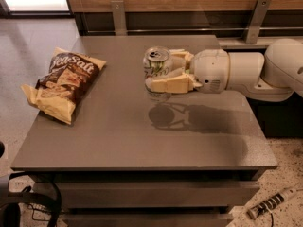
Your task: Move 7up can near brown chip bag
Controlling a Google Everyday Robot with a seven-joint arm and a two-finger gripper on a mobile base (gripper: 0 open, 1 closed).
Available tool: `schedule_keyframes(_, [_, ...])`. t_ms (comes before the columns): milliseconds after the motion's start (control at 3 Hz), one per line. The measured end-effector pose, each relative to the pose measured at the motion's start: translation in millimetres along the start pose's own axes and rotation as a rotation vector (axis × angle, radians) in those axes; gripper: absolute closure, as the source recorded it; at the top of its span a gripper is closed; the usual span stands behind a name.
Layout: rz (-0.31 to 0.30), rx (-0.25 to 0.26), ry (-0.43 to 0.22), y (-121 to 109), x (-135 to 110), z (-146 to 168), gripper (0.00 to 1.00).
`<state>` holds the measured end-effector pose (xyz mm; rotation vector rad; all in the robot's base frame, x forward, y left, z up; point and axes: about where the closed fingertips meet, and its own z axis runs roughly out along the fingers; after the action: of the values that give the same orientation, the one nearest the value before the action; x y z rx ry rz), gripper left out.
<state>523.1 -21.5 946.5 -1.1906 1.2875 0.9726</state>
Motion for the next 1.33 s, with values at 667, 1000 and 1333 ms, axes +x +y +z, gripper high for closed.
schedule_keyframes(667, [0.012,-0.198,-0.026,22,-13,57,1.00])
schedule_keyframes(1000, [0.012,-0.196,-0.025,23,-12,59,1.00])
schedule_keyframes(1333, [0.013,-0.173,-0.011,34,-3,73,1.00])
